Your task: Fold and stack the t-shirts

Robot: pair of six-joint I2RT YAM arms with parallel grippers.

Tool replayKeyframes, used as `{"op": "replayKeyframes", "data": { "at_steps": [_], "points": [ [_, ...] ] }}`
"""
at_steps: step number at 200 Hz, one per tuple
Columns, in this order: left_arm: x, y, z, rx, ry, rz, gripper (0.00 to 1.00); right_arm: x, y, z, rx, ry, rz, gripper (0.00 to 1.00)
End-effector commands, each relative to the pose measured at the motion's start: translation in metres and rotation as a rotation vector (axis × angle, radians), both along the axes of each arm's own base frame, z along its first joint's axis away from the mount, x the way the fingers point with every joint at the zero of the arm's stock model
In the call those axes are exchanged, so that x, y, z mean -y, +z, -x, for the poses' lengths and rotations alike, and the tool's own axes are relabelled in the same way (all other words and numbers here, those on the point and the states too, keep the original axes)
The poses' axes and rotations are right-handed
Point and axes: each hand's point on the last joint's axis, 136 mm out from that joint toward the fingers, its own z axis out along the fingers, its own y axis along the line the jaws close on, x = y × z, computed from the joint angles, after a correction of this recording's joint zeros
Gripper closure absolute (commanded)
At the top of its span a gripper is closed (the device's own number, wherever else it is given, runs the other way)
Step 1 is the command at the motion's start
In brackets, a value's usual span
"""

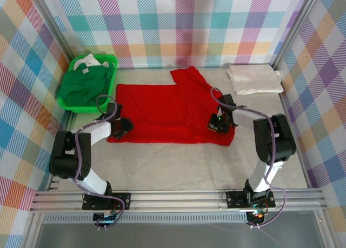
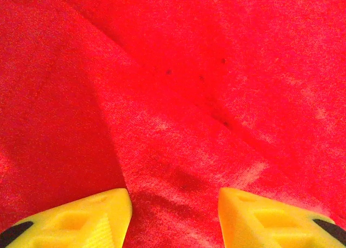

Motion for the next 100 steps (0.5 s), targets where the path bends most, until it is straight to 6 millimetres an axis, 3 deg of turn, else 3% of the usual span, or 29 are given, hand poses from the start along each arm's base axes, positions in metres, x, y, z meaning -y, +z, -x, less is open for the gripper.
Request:
{"op": "replayKeyframes", "data": {
  "at_steps": [1, 23, 50, 74, 100],
  "points": [
    [0.007, -0.036, 0.082, -0.258, 0.009, 0.025, 0.51, 0.015, -0.011, 0.047, -0.117, -0.060, 0.023, 0.83],
    [0.014, -0.026, 0.107, -0.266, 0.014, 0.043, 0.51, 0.025, -0.007, 0.071, -0.142, -0.095, 0.034, 0.82],
    [0.014, -0.010, 0.118, -0.223, 0.045, 0.063, 0.51, 0.036, 0.004, 0.073, -0.119, -0.100, 0.077, 0.80],
    [0.009, 0.017, 0.094, -0.127, 0.037, 0.026, 0.49, 0.034, 0.032, 0.049, -0.042, -0.086, 0.069, 0.76],
    [0.003, 0.047, 0.045, -0.049, -0.002, -0.067, 0.48, 0.021, 0.067, 0.010, 0.080, -0.075, 0.025, 0.74]
  ]
}}
